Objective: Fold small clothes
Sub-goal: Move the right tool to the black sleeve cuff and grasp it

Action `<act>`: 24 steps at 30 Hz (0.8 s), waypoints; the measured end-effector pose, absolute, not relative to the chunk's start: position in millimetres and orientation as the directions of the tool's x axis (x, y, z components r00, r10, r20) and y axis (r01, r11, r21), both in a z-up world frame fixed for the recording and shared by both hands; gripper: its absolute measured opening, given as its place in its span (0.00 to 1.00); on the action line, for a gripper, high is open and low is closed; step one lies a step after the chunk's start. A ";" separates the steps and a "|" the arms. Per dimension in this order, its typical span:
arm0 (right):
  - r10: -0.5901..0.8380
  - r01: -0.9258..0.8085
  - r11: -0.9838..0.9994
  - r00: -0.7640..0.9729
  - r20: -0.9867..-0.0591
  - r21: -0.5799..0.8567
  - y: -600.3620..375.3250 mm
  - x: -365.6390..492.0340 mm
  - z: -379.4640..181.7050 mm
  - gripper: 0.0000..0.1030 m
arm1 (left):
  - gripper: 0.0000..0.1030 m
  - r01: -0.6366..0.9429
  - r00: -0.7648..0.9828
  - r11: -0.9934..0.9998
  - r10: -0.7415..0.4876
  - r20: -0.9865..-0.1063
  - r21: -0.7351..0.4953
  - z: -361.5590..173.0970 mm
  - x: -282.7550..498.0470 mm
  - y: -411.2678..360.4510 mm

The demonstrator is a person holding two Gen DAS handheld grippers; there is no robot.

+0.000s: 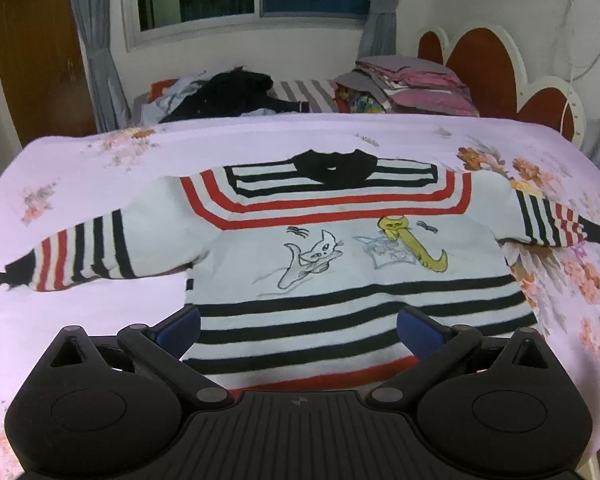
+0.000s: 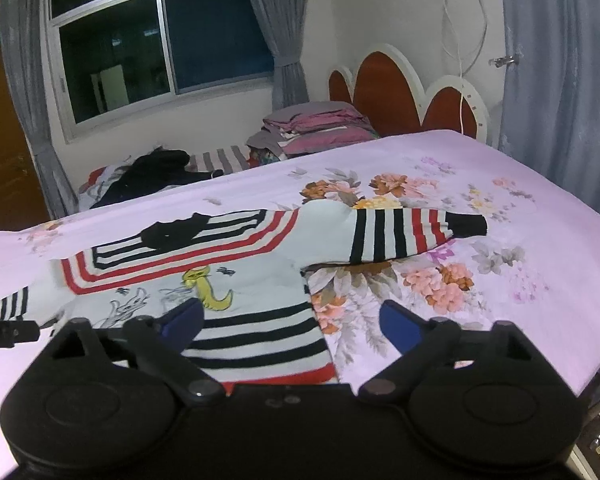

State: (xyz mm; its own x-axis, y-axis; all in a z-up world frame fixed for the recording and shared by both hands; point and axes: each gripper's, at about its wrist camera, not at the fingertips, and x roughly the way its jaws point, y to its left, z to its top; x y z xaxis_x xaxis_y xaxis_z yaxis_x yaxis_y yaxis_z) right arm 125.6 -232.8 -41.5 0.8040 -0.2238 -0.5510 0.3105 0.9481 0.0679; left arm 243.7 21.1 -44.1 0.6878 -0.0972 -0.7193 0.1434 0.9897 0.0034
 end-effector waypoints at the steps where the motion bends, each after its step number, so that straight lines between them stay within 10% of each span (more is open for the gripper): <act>1: -0.227 0.314 0.947 0.802 -0.553 0.066 -237.3 130.5 -43.0 0.85 | 1.00 0.140 0.684 0.990 -0.097 -0.723 0.000 -47.6 248.8 19.6; 24: -0.279 0.530 0.831 0.661 -0.697 0.170 -472.8 287.6 -134.2 0.63 | 1.00 0.035 0.617 0.999 0.006 -0.787 0.035 -110.9 388.1 -70.7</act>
State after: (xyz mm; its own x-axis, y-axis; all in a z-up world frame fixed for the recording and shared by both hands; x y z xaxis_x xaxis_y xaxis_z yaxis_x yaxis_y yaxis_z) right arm 287.6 -472.8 -134.2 0.6607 -0.2793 -0.6968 0.5303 0.8306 0.1699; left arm 388.1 -70.7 -110.9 0.6171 0.0064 -0.7869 0.0346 0.9988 0.0352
